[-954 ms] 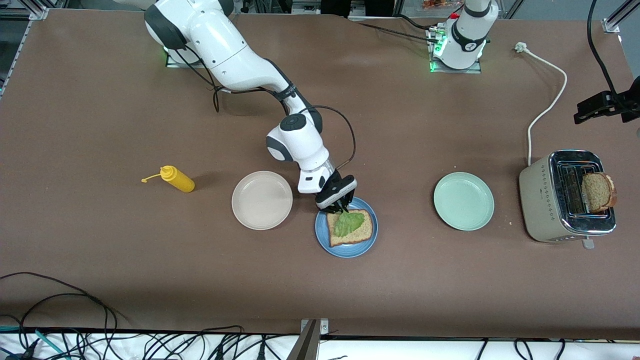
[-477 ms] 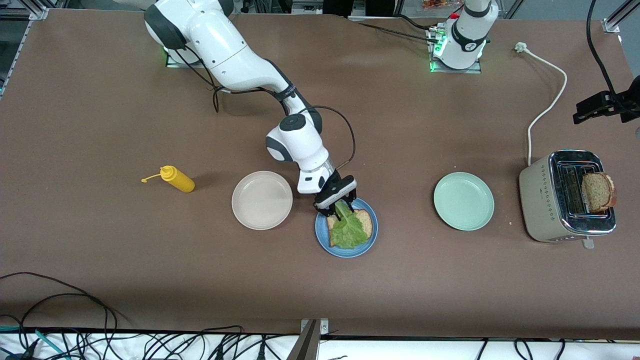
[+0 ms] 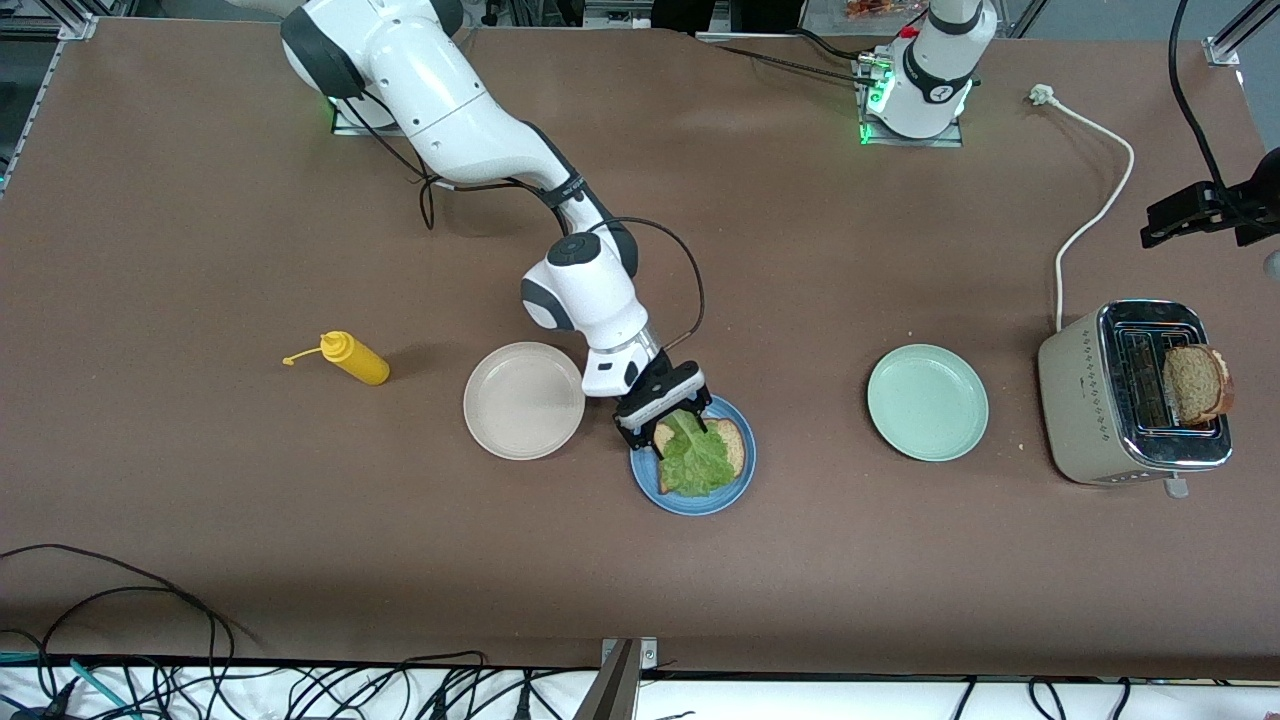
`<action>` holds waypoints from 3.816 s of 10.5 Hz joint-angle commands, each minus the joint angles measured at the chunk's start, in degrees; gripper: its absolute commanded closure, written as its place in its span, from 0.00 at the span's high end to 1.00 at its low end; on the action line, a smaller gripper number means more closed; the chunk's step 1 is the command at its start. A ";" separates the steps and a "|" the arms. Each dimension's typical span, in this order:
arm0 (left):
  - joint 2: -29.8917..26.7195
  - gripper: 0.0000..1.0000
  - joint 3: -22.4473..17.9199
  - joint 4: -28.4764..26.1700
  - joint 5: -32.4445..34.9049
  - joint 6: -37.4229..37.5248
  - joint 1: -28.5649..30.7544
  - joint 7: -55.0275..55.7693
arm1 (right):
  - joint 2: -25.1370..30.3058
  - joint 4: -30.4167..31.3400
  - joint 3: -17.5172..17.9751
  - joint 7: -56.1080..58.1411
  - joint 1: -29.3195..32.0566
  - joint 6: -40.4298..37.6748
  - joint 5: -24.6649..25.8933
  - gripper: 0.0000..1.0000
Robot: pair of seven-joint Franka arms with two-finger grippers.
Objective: Make sandwich in blue plate with both arms
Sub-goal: 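Lower the lettuce onto the bread and open the right gripper, then raise the right gripper away from the blue plate, then move the right gripper toward the yellow squeeze bottle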
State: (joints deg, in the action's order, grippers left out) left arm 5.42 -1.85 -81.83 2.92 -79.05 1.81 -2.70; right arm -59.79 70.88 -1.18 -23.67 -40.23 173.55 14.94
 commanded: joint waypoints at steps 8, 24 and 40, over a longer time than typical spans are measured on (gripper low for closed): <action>-0.24 1.00 -0.17 0.97 -1.25 0.92 0.39 0.50 | 28.65 1.71 1.53 16.07 9.61 -58.71 -13.96 1.00; -0.15 1.00 -0.25 0.97 -1.34 0.83 0.04 0.50 | 62.60 57.86 -25.36 63.52 15.36 -36.26 -20.69 1.00; -0.15 1.00 -0.17 0.97 -1.34 0.83 -0.05 0.50 | 56.19 67.19 -28.09 131.59 15.88 -29.58 -84.71 1.00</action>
State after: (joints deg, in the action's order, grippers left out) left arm 5.41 -1.92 -81.60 2.72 -79.05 1.83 -2.65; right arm -1.52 138.34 -28.81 100.34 -24.70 145.36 -63.72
